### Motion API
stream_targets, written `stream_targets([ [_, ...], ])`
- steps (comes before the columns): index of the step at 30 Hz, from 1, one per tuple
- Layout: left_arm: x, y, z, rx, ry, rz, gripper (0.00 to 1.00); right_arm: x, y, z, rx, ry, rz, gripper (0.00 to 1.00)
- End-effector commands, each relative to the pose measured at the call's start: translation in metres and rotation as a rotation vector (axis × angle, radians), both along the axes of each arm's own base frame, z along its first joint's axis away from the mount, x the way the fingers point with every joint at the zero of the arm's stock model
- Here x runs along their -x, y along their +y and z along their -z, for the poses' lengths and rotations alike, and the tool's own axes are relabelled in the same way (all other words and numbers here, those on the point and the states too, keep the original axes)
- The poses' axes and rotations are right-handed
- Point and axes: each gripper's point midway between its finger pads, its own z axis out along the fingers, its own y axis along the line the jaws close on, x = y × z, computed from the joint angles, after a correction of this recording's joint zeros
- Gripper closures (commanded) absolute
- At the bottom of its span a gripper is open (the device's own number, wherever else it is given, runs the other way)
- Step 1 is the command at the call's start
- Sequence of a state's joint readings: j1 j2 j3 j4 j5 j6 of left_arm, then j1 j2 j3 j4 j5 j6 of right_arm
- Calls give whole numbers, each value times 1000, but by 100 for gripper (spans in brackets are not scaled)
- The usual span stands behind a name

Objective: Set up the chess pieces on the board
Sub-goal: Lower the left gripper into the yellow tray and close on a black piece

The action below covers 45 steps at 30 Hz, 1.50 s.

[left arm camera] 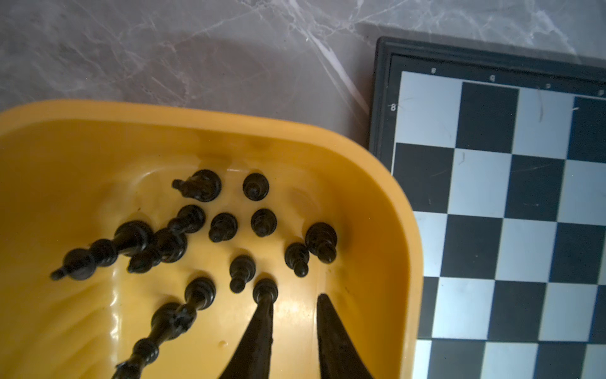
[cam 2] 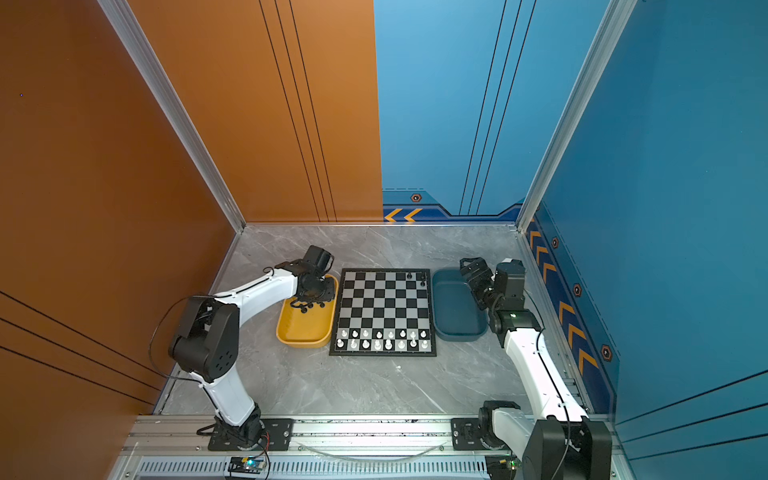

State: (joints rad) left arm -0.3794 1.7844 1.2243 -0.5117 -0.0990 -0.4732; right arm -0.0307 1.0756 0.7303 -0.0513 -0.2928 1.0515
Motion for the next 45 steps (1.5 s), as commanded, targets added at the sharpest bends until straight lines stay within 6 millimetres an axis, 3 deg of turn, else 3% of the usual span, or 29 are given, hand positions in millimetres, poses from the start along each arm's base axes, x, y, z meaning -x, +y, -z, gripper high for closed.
stream_targets([
  [1, -1, -2, 5, 25, 16, -11, 75, -4, 5, -14, 10, -35, -31, 0],
  [29, -16, -2, 24, 16, 36, -23, 78, -3, 6, -14, 15, -35, -34, 0],
  [45, -17, 0, 28, 6, 41, -28, 86, -3, 5, -14, 15, -32, -33, 0],
])
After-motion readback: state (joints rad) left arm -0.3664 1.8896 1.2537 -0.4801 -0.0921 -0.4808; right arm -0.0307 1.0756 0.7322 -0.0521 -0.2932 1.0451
